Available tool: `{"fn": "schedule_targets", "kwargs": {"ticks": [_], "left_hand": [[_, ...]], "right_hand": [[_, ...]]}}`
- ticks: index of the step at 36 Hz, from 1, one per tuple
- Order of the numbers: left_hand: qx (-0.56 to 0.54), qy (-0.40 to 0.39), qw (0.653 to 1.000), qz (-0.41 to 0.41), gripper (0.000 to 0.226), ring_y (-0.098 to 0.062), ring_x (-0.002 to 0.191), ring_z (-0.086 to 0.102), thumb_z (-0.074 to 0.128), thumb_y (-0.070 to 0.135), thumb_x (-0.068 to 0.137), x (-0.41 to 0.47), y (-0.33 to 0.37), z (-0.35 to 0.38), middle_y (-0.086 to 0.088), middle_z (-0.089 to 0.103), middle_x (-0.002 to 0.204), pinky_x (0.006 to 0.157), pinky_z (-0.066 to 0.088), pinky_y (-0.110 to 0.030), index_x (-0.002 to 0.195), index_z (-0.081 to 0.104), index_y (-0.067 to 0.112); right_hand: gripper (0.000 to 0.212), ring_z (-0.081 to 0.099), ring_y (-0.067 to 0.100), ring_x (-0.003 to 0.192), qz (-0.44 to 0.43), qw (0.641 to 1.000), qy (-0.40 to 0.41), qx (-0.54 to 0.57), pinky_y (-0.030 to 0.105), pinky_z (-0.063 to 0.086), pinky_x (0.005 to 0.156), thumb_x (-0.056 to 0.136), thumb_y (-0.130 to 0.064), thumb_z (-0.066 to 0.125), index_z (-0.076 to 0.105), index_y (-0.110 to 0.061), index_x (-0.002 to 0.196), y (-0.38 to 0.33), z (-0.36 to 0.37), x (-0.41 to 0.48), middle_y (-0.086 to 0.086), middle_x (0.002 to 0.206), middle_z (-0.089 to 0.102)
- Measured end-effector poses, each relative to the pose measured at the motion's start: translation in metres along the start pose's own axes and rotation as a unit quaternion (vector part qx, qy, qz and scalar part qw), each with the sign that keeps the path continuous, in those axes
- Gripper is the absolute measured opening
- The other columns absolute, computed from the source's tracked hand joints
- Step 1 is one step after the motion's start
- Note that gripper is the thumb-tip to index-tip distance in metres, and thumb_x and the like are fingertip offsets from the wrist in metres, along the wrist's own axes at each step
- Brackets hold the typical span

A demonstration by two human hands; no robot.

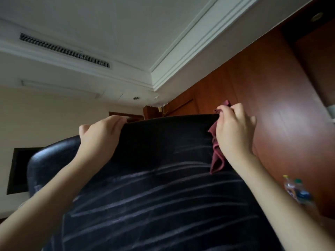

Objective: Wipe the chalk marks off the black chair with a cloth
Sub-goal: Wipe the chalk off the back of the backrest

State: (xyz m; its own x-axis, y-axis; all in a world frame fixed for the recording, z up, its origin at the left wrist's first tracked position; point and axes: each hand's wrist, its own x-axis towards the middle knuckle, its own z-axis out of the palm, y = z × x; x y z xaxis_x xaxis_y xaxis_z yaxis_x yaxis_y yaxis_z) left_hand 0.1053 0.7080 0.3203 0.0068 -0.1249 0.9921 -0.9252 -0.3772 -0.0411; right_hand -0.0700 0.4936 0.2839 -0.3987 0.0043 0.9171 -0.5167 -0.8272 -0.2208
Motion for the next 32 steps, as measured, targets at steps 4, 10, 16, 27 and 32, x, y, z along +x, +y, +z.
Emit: {"fn": "schedule_targets", "kwargs": {"ticks": [4, 10, 16, 27, 32], "left_hand": [[-0.003, 0.019, 1.0, 0.017, 0.026, -0.029, 0.09, 0.055, 0.032, 0.028, 0.102, -0.004, -0.002, -0.001, 0.004, 0.056, 0.079, 0.072, 0.01, -0.029, 0.084, 0.051, 0.027], [0.101, -0.045, 0.993, 0.044, 0.068, -0.025, 0.099, 0.056, 0.02, 0.075, 0.077, -0.004, 0.009, 0.0, 0.003, 0.063, 0.1, 0.081, 0.027, -0.038, 0.102, 0.061, 0.028], [0.068, -0.038, 0.997, 0.011, 0.052, -0.021, 0.082, 0.051, 0.036, 0.064, 0.08, -0.002, -0.005, -0.006, -0.002, 0.067, 0.095, 0.076, 0.028, -0.033, 0.099, 0.062, 0.023], [0.022, -0.093, 0.995, -0.03, 0.075, -0.017, 0.068, 0.052, 0.026, 0.084, 0.059, -0.003, -0.027, -0.016, 0.008, 0.058, 0.072, 0.067, 0.038, -0.032, 0.089, 0.061, 0.024], [0.032, -0.064, 0.997, -0.003, 0.076, -0.017, 0.07, 0.054, 0.023, 0.083, 0.062, -0.003, -0.015, -0.011, 0.006, 0.06, 0.072, 0.072, 0.041, -0.033, 0.084, 0.06, 0.021]], "right_hand": [[0.021, 0.054, 0.033, 0.079, 0.044, 0.999, -0.016, 0.007, 0.039, 0.038, 0.078, 0.091, -0.004, 0.053, 0.068, -0.002, 0.105, -0.01, 0.002, 0.004, 0.015, 0.096, 0.057], [0.013, 0.056, 0.03, 0.073, -0.048, 0.994, 0.055, 0.081, 0.043, 0.047, 0.07, 0.081, 0.001, 0.062, 0.069, -0.001, 0.092, -0.077, 0.011, -0.013, 0.013, 0.085, 0.058], [0.02, 0.054, 0.03, 0.071, -0.177, 0.972, 0.03, 0.15, 0.039, 0.036, 0.064, 0.084, 0.002, 0.048, 0.067, -0.002, 0.088, -0.16, 0.015, -0.034, 0.012, 0.08, 0.056], [0.033, 0.054, 0.028, 0.082, -0.077, 0.996, 0.037, 0.013, 0.034, 0.032, 0.074, 0.09, -0.015, 0.043, 0.068, -0.007, 0.109, -0.031, -0.006, -0.012, 0.01, 0.092, 0.058], [0.022, 0.054, 0.037, 0.086, 0.033, 0.998, 0.032, -0.048, 0.043, 0.037, 0.078, 0.091, -0.003, 0.052, 0.068, -0.002, 0.106, 0.014, -0.002, -0.005, 0.018, 0.091, 0.058]]}}
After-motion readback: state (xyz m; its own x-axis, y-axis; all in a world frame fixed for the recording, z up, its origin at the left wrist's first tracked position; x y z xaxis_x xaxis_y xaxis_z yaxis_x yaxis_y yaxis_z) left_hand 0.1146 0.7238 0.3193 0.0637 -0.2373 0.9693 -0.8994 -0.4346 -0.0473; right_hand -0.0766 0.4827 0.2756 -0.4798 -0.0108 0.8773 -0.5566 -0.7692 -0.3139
